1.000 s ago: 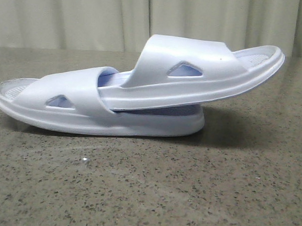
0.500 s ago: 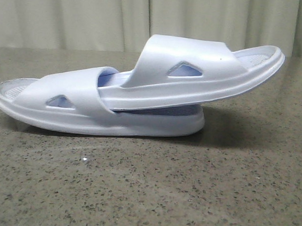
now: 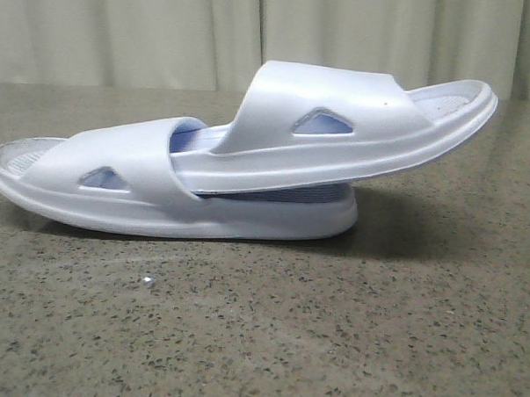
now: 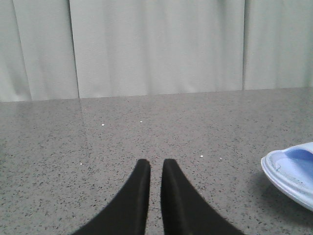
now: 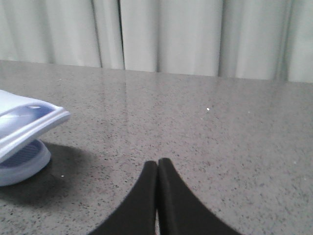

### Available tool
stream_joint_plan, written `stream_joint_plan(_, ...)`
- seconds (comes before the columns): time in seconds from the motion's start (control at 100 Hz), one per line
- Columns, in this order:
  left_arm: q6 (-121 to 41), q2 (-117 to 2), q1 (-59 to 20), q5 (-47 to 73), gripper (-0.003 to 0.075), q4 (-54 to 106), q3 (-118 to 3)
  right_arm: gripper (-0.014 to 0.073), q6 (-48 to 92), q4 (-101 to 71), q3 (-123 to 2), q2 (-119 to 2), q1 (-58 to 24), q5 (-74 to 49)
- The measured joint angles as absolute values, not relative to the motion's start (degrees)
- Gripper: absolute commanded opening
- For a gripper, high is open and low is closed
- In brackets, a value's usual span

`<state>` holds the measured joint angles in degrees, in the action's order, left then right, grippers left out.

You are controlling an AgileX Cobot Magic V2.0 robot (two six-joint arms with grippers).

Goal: Insert blue slippers together front up

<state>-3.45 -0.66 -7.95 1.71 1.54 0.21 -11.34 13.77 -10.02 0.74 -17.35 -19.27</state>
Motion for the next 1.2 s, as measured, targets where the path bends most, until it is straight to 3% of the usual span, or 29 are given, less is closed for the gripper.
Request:
stream_joint_plan(0.39,-3.4,-0.7,-8.0,1.7,0.0016,1.6,0.2,-0.0102,-11.3,5.9,-3.2,0.7,-4.5,-14.4)
stream_joint_plan(0.73,-3.4,-0.7,-8.0,1.7,0.0016,1.6,0.2,-0.0102,-11.3,4.7,0.6,0.7,-3.9,-6.6)
stream_joint_plan(1.2,-3.4,-0.7,-8.0,1.7,0.0016,1.6,0.2,-0.0102,-11.3,4.7,0.6,0.7,-3.9,-6.3)
